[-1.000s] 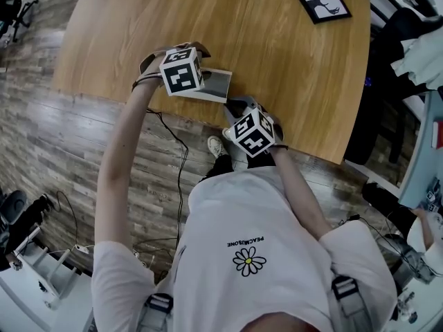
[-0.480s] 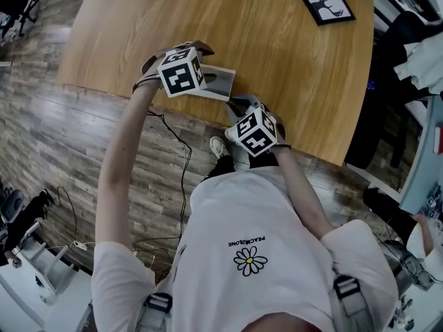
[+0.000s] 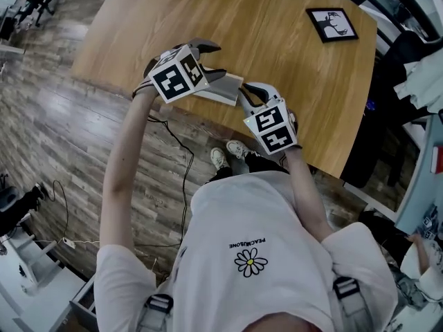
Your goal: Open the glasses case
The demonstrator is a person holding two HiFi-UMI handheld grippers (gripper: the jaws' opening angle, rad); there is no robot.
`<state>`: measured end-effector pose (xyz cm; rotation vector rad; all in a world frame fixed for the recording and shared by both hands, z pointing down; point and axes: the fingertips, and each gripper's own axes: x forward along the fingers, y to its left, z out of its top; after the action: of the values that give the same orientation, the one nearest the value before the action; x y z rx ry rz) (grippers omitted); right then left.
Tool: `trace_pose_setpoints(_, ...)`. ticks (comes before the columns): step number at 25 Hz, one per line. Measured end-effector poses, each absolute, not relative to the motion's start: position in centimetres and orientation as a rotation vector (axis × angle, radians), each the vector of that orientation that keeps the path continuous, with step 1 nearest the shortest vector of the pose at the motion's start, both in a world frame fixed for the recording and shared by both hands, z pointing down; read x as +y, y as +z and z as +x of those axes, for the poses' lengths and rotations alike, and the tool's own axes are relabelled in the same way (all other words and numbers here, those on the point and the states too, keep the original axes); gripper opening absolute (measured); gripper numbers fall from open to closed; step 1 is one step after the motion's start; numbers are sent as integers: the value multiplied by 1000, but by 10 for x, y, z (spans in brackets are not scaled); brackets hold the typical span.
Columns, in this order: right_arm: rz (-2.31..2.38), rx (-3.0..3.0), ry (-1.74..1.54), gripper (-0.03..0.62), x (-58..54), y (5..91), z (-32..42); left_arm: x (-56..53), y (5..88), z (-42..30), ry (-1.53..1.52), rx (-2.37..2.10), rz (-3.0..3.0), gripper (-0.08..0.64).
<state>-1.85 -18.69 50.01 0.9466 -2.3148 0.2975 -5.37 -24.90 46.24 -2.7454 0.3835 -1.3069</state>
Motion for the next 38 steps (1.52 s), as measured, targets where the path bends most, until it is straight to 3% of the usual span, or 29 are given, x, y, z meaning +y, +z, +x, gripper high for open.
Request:
trace_pose_setpoints(12,1203,-2671,-83,9,-213,310,-44,-209,285,-119,-414,1205,-2778,19)
trace_pose_setpoints(19,1193,-2841,-337,8,-177,240,-82,-149,216,-161,73,1693,-2487,15)
trace_pose_setpoints(27,1150,-2878,-328,8,-162,243,-96,-110,227,-193,279,2134,-2080,15)
trace_pose_setpoints(38,1100,-2840,-322,8,-165,263,-105,-106,242,-250,104,2388,-1763,15)
